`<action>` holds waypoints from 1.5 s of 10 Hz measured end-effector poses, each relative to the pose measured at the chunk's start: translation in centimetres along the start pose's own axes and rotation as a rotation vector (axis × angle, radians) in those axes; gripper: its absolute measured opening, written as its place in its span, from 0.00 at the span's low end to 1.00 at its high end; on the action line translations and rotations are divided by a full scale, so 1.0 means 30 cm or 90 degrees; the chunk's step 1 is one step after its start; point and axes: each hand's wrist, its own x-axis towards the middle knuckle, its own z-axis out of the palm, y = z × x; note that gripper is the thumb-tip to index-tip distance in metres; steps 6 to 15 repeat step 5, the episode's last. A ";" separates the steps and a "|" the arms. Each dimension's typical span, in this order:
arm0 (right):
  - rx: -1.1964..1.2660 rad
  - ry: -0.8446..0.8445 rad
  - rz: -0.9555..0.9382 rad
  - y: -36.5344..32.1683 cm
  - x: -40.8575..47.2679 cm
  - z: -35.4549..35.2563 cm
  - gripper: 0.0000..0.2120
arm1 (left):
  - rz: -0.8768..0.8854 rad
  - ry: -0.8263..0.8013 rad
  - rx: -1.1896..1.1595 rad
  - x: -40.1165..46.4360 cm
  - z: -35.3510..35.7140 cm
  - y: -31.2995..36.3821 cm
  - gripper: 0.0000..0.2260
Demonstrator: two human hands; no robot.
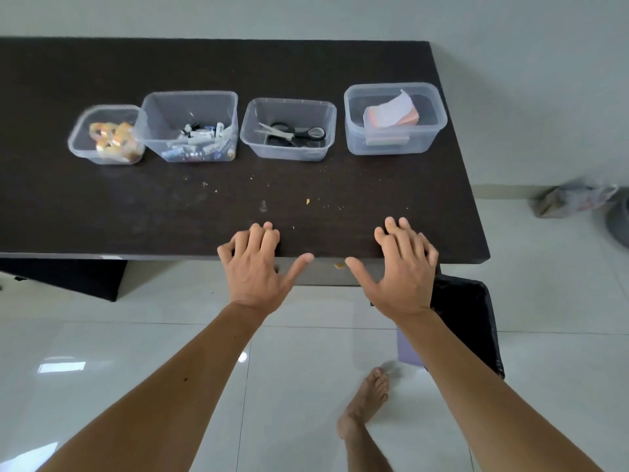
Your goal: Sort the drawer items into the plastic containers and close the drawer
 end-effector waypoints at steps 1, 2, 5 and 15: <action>0.011 -0.053 0.027 -0.019 0.019 -0.036 0.33 | -0.024 -0.016 -0.015 0.006 -0.019 0.014 0.26; 0.009 -0.141 0.044 -0.035 0.024 -0.083 0.31 | -0.042 -0.055 -0.009 0.009 -0.050 0.035 0.24; -0.002 -0.351 0.090 -0.050 0.126 -0.176 0.31 | -0.061 -0.241 -0.037 0.061 -0.133 0.075 0.31; -0.002 -0.351 0.090 -0.050 0.126 -0.176 0.31 | -0.061 -0.241 -0.037 0.061 -0.133 0.075 0.31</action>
